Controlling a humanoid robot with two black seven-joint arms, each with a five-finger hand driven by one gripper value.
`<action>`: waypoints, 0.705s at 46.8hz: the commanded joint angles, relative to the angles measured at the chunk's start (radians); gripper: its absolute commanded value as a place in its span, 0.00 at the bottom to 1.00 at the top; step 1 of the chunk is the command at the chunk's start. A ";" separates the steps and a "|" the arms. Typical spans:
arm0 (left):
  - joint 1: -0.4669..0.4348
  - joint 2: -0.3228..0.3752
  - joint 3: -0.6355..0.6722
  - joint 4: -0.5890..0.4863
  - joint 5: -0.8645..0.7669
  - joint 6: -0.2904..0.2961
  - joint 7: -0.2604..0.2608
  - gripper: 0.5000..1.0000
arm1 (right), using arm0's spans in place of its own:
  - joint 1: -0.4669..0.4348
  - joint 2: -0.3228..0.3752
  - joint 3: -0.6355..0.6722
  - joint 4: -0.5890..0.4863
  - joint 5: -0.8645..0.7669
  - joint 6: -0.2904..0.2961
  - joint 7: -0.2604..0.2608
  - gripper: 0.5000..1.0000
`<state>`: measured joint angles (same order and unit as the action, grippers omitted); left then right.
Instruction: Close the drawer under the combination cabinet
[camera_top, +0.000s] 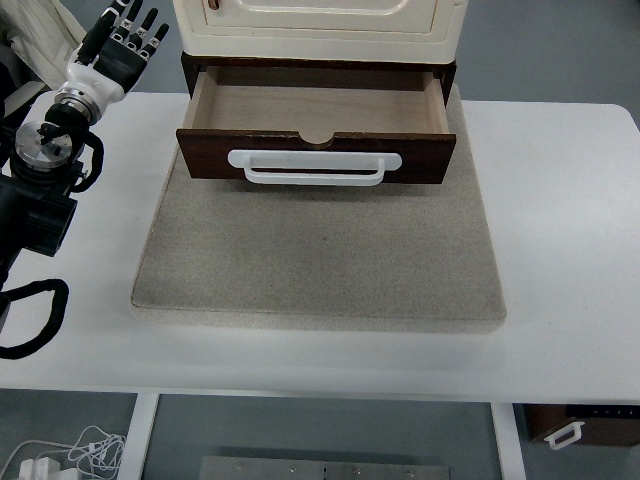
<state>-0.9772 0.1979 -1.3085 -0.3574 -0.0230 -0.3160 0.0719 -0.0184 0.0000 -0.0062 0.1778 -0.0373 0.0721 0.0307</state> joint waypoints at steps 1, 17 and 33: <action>0.000 0.000 0.000 0.000 0.000 0.000 0.000 1.00 | 0.000 0.000 0.000 0.000 -0.001 0.000 0.000 0.90; -0.001 0.002 0.000 0.000 0.000 0.002 0.000 1.00 | 0.000 0.000 0.000 0.000 0.001 0.000 0.000 0.90; -0.012 0.023 -0.014 0.005 -0.001 -0.005 0.000 1.00 | 0.000 0.000 0.000 0.000 -0.001 0.000 0.000 0.90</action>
<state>-0.9855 0.2091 -1.3144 -0.3486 -0.0260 -0.3208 0.0720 -0.0184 0.0000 -0.0062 0.1778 -0.0374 0.0721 0.0307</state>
